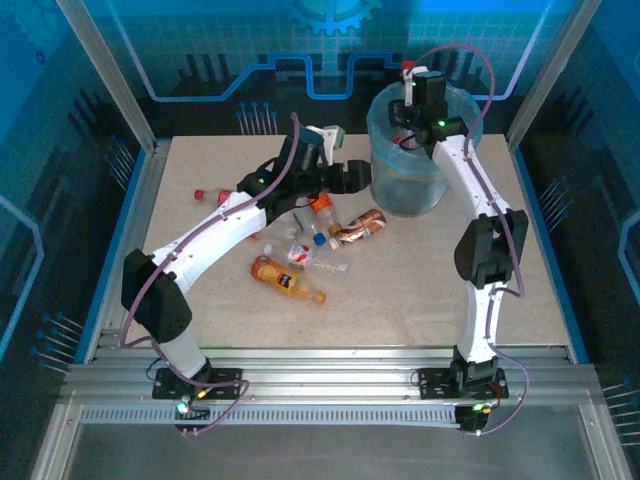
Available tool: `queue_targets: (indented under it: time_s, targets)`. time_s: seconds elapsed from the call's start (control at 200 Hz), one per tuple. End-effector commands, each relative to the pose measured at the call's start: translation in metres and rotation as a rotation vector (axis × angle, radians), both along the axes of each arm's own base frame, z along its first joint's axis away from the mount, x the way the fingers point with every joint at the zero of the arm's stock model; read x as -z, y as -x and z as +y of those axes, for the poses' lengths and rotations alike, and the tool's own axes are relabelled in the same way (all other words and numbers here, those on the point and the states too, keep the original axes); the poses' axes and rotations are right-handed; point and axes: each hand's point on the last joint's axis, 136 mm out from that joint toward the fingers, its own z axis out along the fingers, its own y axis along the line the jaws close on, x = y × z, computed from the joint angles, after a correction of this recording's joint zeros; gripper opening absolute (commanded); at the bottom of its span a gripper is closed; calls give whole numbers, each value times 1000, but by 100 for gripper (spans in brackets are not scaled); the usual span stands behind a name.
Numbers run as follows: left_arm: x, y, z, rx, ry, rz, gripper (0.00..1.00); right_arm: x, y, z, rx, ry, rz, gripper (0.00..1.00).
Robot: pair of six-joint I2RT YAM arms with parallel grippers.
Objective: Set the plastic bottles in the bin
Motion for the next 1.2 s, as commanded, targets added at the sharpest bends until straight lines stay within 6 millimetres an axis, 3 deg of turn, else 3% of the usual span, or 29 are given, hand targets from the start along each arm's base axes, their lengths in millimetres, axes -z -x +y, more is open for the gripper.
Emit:
queue_targets:
  time_s: [0.0,0.47,0.635,0.765,0.865,1.02,1.196]
  targets:
    - [0,0,-4,-1,9,-2,81,-46,11,-2,-37,-71,-118,61]
    - [0,2,3,-15,-13,-15,83,-59,39,13,-149,-145,-167,80]
    - [1,2,2,-10,-15,-16,83,-63,43,12,-149,-154,-189,79]
    - [4,1,1,-8,-21,-13,83,-68,33,11,-122,-173,-185,72]
    - [7,-1,2,-9,-30,-11,83,-58,20,6,-69,-175,-115,63]
    - [15,-1,5,-13,-52,-5,83,-19,6,13,-71,-196,1,55]
    - [24,0,10,-23,-64,11,83,27,4,15,-57,-200,109,51]
